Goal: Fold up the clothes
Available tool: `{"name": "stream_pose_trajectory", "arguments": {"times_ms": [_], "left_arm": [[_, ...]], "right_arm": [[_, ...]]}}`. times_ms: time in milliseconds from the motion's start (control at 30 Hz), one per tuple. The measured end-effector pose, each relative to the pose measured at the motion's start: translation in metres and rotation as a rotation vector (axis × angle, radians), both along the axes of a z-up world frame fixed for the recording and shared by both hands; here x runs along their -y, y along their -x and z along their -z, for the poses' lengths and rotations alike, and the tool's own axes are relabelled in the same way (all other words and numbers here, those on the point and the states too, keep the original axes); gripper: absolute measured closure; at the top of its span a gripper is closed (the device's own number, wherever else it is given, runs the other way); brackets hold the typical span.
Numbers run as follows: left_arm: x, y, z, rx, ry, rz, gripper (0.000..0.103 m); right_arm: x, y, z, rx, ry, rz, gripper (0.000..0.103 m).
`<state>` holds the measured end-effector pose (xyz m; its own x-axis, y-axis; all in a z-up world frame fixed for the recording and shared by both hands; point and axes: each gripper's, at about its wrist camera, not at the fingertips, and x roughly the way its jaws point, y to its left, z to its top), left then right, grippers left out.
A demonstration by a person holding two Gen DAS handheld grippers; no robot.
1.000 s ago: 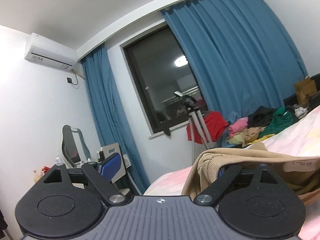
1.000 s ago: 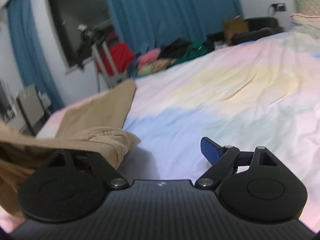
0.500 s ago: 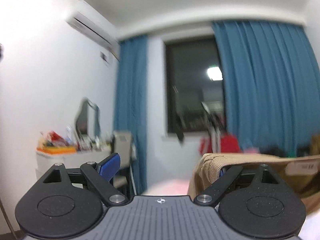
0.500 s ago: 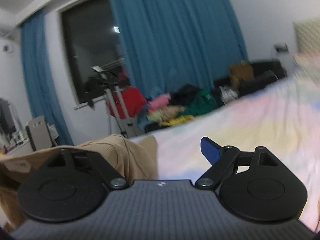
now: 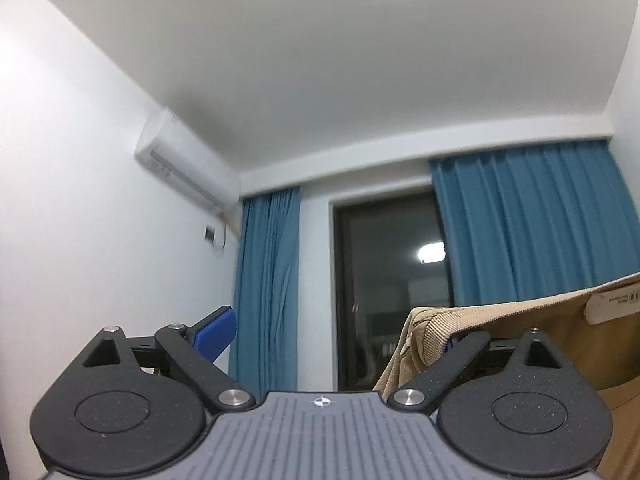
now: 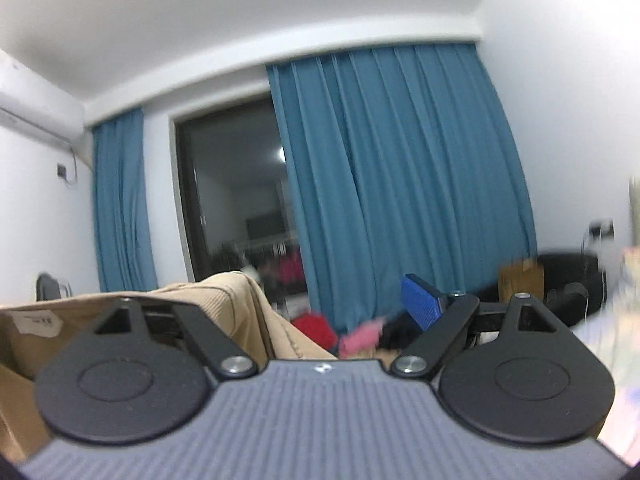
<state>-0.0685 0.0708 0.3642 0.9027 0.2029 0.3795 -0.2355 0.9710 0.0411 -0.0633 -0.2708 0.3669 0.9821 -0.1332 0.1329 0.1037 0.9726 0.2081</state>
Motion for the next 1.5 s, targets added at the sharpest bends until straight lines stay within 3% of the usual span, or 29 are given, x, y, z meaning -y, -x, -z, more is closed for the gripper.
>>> {"name": "stream_pose_trajectory", "arguments": {"times_ms": [233, 300, 367, 533, 667, 867, 1000, 1233, 1367, 1467, 1500], "left_arm": [[0.010, 0.018, -0.079, -0.004, -0.053, 0.008, 0.004], [0.011, 0.009, -0.084, -0.033, -0.058, 0.016, 0.002], [0.012, -0.005, -0.085, -0.070, -0.059, 0.024, 0.002], [0.012, -0.067, -0.057, -0.180, -0.046, 0.042, 0.001], [0.014, -0.143, -0.014, -0.284, -0.022, 0.042, 0.001], [0.026, -0.284, 0.079, -0.419, 0.004, 0.035, 0.001], [0.034, -0.371, 0.158, -0.479, 0.080, 0.057, 0.000], [0.056, -0.506, 0.328, -0.741, 0.005, 0.072, 0.001], [0.051, -0.559, 0.404, -0.931, -0.017, 0.110, 0.006], [0.045, -0.591, 0.445, -1.117, -0.020, 0.121, 0.006], [0.043, -0.591, 0.447, -1.129, -0.018, 0.140, 0.006]], "right_arm": [[0.003, 0.032, -0.082, 0.028, 0.123, 0.000, 0.017], [0.004, 0.030, -0.090, 0.015, 0.143, -0.004, 0.016], [0.004, 0.024, -0.091, 0.000, 0.157, 0.002, 0.009], [0.005, -0.025, -0.063, -0.079, 0.173, -0.005, 0.009], [0.004, -0.092, -0.017, -0.172, 0.178, -0.006, 0.009], [0.015, -0.222, 0.071, -0.303, 0.173, -0.004, 0.009], [0.028, -0.314, 0.149, -0.397, 0.132, -0.006, 0.009], [0.042, -0.447, 0.300, -0.676, 0.154, -0.043, 0.009], [0.029, -0.504, 0.365, -0.855, 0.283, -0.136, 0.009], [0.006, -0.533, 0.392, -1.021, 0.413, -0.228, 0.009], [-0.003, -0.539, 0.397, -1.063, 0.456, -0.264, 0.009]]}}
